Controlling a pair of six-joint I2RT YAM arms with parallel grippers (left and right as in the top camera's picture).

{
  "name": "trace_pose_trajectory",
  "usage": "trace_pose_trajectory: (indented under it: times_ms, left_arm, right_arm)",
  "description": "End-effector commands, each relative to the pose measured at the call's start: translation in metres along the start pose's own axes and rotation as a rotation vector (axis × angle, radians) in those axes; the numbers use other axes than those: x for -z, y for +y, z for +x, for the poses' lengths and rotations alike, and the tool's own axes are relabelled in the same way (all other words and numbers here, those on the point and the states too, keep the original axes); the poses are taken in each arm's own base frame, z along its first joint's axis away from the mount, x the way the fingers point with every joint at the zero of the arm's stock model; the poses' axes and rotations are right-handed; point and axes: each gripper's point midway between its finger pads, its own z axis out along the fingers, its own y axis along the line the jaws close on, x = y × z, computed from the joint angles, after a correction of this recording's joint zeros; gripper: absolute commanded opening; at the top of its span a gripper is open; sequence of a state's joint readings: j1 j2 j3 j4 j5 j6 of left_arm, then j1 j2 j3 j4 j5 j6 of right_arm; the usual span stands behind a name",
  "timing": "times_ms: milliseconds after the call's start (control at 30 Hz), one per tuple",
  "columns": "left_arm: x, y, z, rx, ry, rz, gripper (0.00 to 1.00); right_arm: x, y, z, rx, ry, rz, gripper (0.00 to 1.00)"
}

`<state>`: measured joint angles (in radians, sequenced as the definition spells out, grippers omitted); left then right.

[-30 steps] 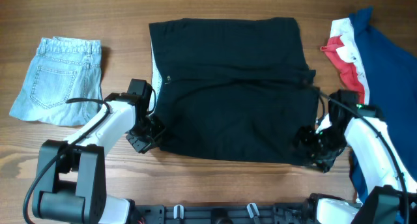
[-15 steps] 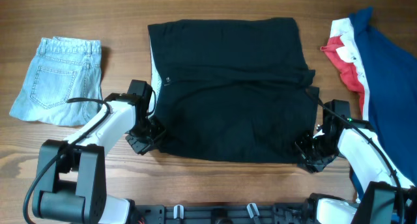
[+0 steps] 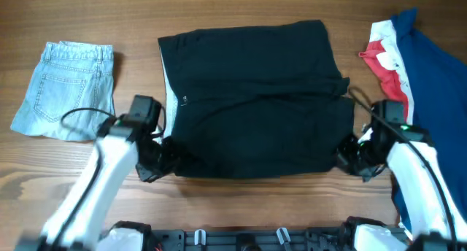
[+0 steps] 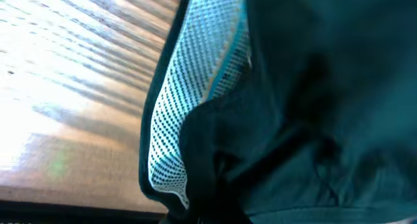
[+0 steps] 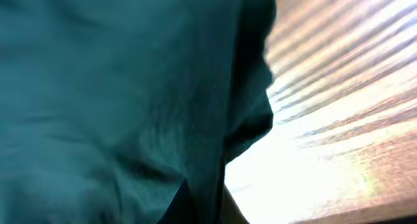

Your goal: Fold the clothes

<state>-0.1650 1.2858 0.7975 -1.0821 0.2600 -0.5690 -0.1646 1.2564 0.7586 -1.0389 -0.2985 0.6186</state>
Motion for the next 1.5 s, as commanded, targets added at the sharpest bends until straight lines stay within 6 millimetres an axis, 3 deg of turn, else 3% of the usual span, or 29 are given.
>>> trace_pose_trajectory:
  times_ms: [0,100,367,467,533,667,800,967,1033,1167,1200,1267,1367,1467]
  left_arm:
    - [0.036,-0.008,0.007,-0.090,-0.146,0.116,0.04]
    - [0.061,-0.005,0.022,-0.118,-0.241,0.181,0.04]
    - [0.118,-0.005,0.047,-0.166,-0.463,0.342,0.04]
    - [0.143,0.012,0.029,-0.046,-0.637,0.300,0.04]
    - [0.151,0.013,0.017,-0.007,-0.697,0.293,0.05]
    - [0.161,0.015,-0.014,0.057,-0.796,0.224,0.06]
    - [0.160,0.011,-0.050,0.119,-0.842,0.147,0.08]
    - [0.135,0.005,-0.092,0.147,-0.816,0.019,0.07]
    - [0.108,-0.011,-0.107,0.128,-0.726,0.027,0.04]
    - [0.073,-0.041,-0.092,0.076,-0.510,0.141,0.04]
    - [0.069,-0.050,-0.089,0.063,-0.472,0.182,0.08]
    - [0.069,-0.056,-0.095,0.056,-0.484,0.204,0.41]
    - [0.069,-0.068,-0.111,-0.007,-0.527,0.222,0.57]
    - [0.046,-0.080,-0.126,-0.067,-0.493,0.226,0.59]
  right_arm:
    - [0.056,0.030,-0.013,0.099,-0.163,-0.105,0.04]
    - [0.097,0.039,-0.010,0.131,-0.271,-0.158,0.04]
    - [0.182,0.030,0.006,0.137,-0.545,-0.187,0.04]
    - [0.207,0.042,-0.003,0.187,-0.648,-0.226,0.04]
    - [0.212,0.052,-0.016,0.249,-0.688,-0.228,0.04]
    - [0.207,0.080,-0.057,0.370,-0.727,-0.203,0.04]
    - [0.171,0.119,-0.100,0.455,-0.646,-0.241,0.04]
    - [0.136,0.155,-0.140,0.512,-0.625,-0.287,0.04]
    - [0.119,0.165,-0.145,0.530,-0.604,-0.286,0.04]
    - [0.109,0.163,-0.146,0.526,-0.579,-0.262,0.04]
    - [0.108,0.161,-0.147,0.522,-0.581,-0.252,0.04]
    - [0.107,0.160,-0.145,0.521,-0.574,-0.249,0.04]
    - [0.103,0.156,-0.142,0.514,-0.550,-0.236,0.04]
    - [0.101,0.153,-0.140,0.510,-0.536,-0.228,0.04]
